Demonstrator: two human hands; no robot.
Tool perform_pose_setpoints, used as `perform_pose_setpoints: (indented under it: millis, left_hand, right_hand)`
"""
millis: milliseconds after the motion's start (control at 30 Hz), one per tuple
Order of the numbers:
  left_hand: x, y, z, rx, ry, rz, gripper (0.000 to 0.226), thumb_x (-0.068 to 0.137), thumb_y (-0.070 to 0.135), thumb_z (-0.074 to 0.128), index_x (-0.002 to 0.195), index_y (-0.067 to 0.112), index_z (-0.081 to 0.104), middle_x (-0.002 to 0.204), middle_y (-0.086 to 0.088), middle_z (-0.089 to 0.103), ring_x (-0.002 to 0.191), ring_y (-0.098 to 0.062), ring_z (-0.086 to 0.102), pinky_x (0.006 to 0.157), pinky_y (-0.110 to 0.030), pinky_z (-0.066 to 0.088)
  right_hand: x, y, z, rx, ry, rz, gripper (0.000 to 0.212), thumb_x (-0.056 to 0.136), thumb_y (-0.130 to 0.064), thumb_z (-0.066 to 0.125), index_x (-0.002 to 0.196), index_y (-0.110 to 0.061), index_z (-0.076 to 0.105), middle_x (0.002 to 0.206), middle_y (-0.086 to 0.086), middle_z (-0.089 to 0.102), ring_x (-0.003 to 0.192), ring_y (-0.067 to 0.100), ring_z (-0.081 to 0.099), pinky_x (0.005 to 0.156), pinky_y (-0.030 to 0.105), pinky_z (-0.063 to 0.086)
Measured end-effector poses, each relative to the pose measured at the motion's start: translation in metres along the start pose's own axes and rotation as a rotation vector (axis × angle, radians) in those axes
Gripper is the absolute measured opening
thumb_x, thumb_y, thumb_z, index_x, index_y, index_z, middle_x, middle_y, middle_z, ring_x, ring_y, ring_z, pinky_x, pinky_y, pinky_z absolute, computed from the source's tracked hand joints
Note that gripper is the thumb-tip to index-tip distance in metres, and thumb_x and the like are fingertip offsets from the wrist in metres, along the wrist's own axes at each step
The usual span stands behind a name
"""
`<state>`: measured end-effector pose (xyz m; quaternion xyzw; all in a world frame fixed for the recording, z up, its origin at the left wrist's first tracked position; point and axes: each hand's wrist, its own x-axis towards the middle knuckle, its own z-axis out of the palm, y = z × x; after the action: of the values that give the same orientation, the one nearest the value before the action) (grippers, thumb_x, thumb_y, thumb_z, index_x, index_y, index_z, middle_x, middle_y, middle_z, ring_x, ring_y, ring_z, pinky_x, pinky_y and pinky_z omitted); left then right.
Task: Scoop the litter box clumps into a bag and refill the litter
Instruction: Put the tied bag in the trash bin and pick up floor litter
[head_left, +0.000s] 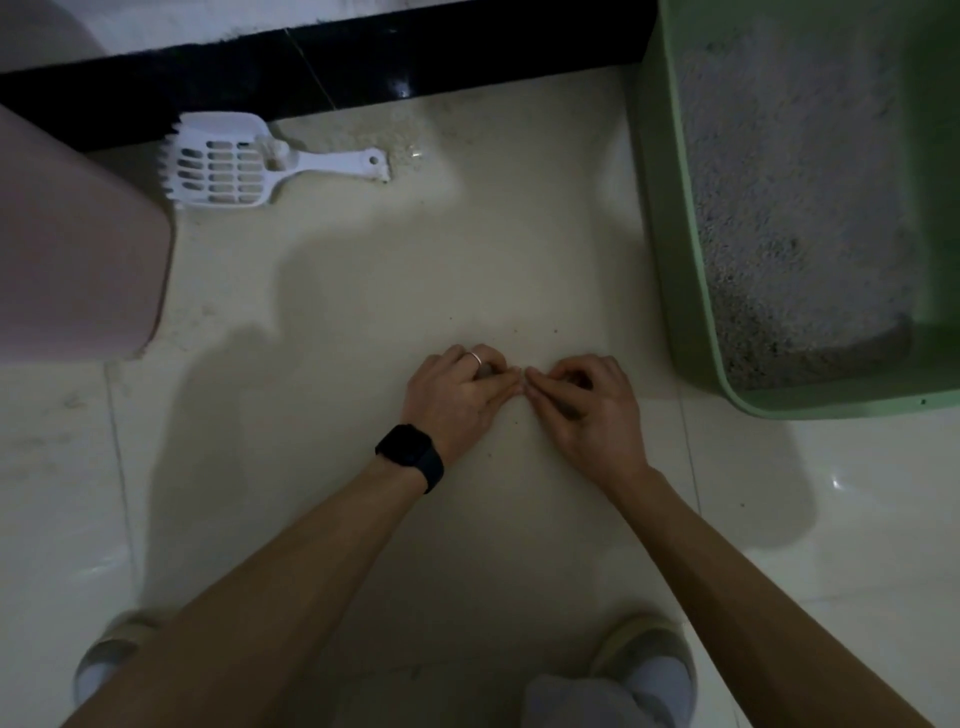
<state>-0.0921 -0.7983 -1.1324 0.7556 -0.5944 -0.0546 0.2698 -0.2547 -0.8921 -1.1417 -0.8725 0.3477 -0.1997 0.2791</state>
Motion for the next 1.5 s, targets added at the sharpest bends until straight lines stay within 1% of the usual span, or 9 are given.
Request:
perform_pose_setpoints:
  millis: [333, 433, 567, 667, 800, 900, 1033, 1267, 1500]
  left_hand:
    - [0.006, 0.002, 0.001, 0.199, -0.160, 0.115, 0.011, 0.087, 0.023, 0.073, 0.086, 0.012, 0.073, 0.097, -0.006, 0.070, 0.069, -0.027, 0.062, 0.059, -0.033, 0.047]
    - [0.009, 0.004, -0.002, 0.335, -0.234, 0.228, 0.019, 0.092, 0.018, 0.054, 0.088, 0.010, 0.071, 0.101, -0.008, 0.070, 0.071, -0.026, 0.063, 0.062, -0.031, 0.047]
    - [0.014, 0.013, -0.007, 0.501, -0.445, 0.226, 0.036, 0.096, 0.014, 0.028, 0.111, 0.010, 0.060, 0.122, -0.010, 0.057, 0.095, -0.025, 0.058, 0.077, -0.035, 0.042]
    - [0.021, 0.011, -0.011, 0.379, -0.572, 0.084, 0.030, 0.103, 0.016, 0.028, 0.122, 0.009, 0.049, 0.132, -0.012, 0.044, 0.110, -0.027, 0.050, 0.083, -0.034, 0.032]
    - [0.036, 0.000, -0.049, 0.066, -0.413, -0.108, 0.013, 0.102, 0.020, 0.041, 0.104, 0.017, 0.054, 0.114, -0.002, 0.049, 0.082, -0.020, 0.052, 0.066, -0.026, 0.021]
    - [0.048, -0.004, -0.089, -0.015, -0.347, -0.138, 0.014, 0.102, 0.024, 0.041, 0.103, 0.015, 0.052, 0.112, 0.001, 0.046, 0.077, -0.024, 0.056, 0.062, -0.032, 0.036]
    - [0.074, -0.007, -0.162, 0.011, -0.206, -0.070, 0.018, 0.102, 0.031, 0.041, 0.103, 0.015, 0.050, 0.110, 0.001, 0.044, 0.070, -0.020, 0.054, 0.054, -0.037, 0.043]
    - [0.112, -0.041, -0.356, 0.124, 0.127, -0.063, 0.021, 0.100, 0.035, 0.037, 0.100, 0.018, 0.049, 0.111, 0.002, 0.043, 0.069, -0.021, 0.054, 0.059, -0.042, 0.049]
    - [0.047, -0.144, -0.478, 0.390, 0.075, -0.373, 0.004, 0.098, 0.017, 0.045, 0.095, 0.017, 0.042, 0.098, -0.005, 0.046, 0.078, -0.032, 0.055, 0.072, -0.053, 0.047]
  right_hand:
    - [0.011, 0.002, -0.003, -0.211, -0.017, -0.222, 0.008, 0.092, -0.022, 0.070, 0.092, -0.018, 0.077, 0.087, 0.002, 0.068, 0.071, 0.028, 0.057, 0.060, 0.035, 0.048]
    - [0.012, -0.003, -0.002, -0.322, -0.052, -0.261, 0.009, 0.093, -0.020, 0.068, 0.089, -0.012, 0.072, 0.085, 0.007, 0.065, 0.071, 0.030, 0.056, 0.059, 0.038, 0.047]
    - [0.010, -0.020, -0.004, -0.469, -0.131, -0.209, 0.014, 0.093, -0.018, 0.066, 0.083, -0.008, 0.065, 0.080, 0.011, 0.059, 0.069, 0.030, 0.057, 0.059, 0.038, 0.043]
    - [0.014, -0.030, -0.012, -0.432, -0.263, -0.008, 0.013, 0.097, -0.016, 0.055, 0.093, -0.006, 0.063, 0.092, 0.014, 0.058, 0.082, 0.033, 0.057, 0.070, 0.041, 0.043]
    - [0.024, -0.045, -0.039, -0.144, -0.222, 0.201, 0.018, 0.101, -0.018, 0.048, 0.102, -0.004, 0.060, 0.104, 0.014, 0.054, 0.094, 0.033, 0.054, 0.082, 0.040, 0.045]
    - [0.041, -0.072, -0.062, -0.022, -0.140, 0.173, 0.013, 0.101, -0.020, 0.046, 0.092, -0.017, 0.054, 0.096, 0.002, 0.049, 0.089, 0.022, 0.051, 0.077, 0.031, 0.037]
    - [0.088, -0.129, -0.084, 0.063, -0.075, 0.076, 0.014, 0.103, -0.026, 0.045, 0.092, -0.022, 0.052, 0.092, -0.005, 0.047, 0.079, 0.001, 0.042, 0.073, 0.019, 0.032]
    - [0.194, -0.291, -0.088, 0.263, 0.012, -0.284, 0.012, 0.103, -0.026, 0.046, 0.092, -0.026, 0.050, 0.090, -0.017, 0.044, 0.082, -0.007, 0.048, 0.072, 0.004, 0.034]
    - [0.252, -0.446, -0.029, 0.089, -0.269, -0.600, 0.026, 0.105, -0.035, 0.038, 0.103, -0.014, 0.053, 0.103, 0.001, 0.048, 0.082, 0.022, 0.055, 0.076, 0.035, 0.045]
